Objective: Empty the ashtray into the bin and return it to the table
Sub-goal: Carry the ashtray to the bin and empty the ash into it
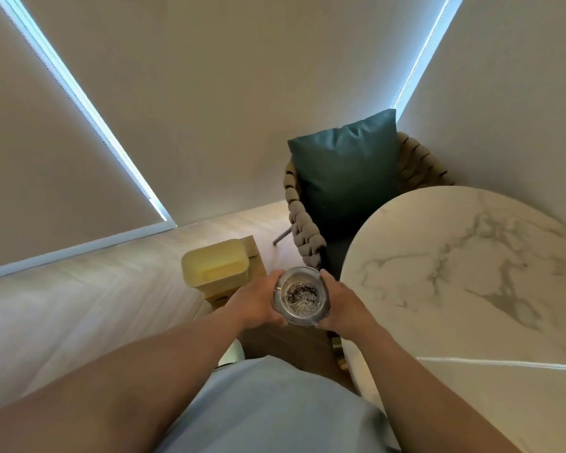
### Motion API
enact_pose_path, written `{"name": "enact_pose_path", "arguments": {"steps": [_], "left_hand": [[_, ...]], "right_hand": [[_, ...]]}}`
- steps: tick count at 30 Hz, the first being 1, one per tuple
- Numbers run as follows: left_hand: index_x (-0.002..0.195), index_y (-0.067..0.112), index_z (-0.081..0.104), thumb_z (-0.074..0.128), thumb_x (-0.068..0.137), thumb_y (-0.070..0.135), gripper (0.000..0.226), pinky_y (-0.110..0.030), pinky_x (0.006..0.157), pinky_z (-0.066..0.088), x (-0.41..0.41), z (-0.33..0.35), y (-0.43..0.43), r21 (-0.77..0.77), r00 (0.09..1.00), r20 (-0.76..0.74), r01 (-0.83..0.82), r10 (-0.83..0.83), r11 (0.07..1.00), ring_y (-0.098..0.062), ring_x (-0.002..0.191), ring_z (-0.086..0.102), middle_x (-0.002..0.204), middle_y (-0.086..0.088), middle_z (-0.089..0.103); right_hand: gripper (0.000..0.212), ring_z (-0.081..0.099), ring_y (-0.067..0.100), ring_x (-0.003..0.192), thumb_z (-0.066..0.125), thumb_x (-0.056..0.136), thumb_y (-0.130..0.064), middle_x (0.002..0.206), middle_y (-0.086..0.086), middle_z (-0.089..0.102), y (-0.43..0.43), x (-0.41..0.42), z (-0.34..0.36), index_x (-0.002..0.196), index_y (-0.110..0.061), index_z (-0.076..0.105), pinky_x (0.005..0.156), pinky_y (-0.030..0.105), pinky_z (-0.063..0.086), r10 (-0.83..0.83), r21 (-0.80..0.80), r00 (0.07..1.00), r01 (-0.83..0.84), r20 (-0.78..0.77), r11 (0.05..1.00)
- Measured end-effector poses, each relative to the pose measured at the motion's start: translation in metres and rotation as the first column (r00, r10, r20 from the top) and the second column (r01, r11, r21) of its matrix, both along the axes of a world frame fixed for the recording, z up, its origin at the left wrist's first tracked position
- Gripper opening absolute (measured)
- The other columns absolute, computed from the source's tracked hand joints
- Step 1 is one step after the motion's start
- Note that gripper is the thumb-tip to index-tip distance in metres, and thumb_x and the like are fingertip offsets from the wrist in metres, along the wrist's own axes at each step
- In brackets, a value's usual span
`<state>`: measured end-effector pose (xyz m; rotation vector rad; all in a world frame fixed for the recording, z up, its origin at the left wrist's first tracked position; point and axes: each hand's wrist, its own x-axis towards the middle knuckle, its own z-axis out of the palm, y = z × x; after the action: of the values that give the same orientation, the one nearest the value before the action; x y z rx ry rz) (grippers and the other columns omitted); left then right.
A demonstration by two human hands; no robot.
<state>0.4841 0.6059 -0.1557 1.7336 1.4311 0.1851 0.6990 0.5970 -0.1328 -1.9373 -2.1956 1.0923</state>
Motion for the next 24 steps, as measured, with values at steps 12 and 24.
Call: {"name": "enact_pose_path", "arguments": {"steps": [12, 24], "left_hand": [[0.135, 0.031, 0.036, 0.092, 0.047, 0.041, 0.104, -0.042, 0.089, 0.051, -0.209, 0.006, 0.048, -0.009, 0.980, -0.038, -0.194, 0.193, 0.981, -0.019, 0.108, 0.059, 0.122, 0.004, 0.063], [0.142, 0.024, 0.032, 0.092, 0.050, 0.038, 0.111, -0.044, 0.088, 0.051, -0.278, 0.006, 0.058, -0.013, 0.946, -0.055, -0.320, 0.319, 0.947, -0.026, 0.106, 0.061, 0.125, -0.004, 0.062]], "right_hand": [[0.105, 0.056, 0.023, 0.119, 0.088, 0.068, -0.030, 0.133, 0.001, 0.053, 0.089, -0.211, -0.005, 0.146, -0.033, 0.018, 0.095, 0.036, 0.051, 0.189, -0.020, 0.982, -0.190, -0.007, 0.982], [0.108, 0.056, 0.022, 0.117, 0.093, 0.056, -0.027, 0.130, 0.003, 0.057, 0.139, -0.286, -0.005, 0.143, -0.024, 0.029, 0.100, 0.040, 0.050, 0.354, -0.110, 0.934, -0.356, -0.043, 0.928]]}}
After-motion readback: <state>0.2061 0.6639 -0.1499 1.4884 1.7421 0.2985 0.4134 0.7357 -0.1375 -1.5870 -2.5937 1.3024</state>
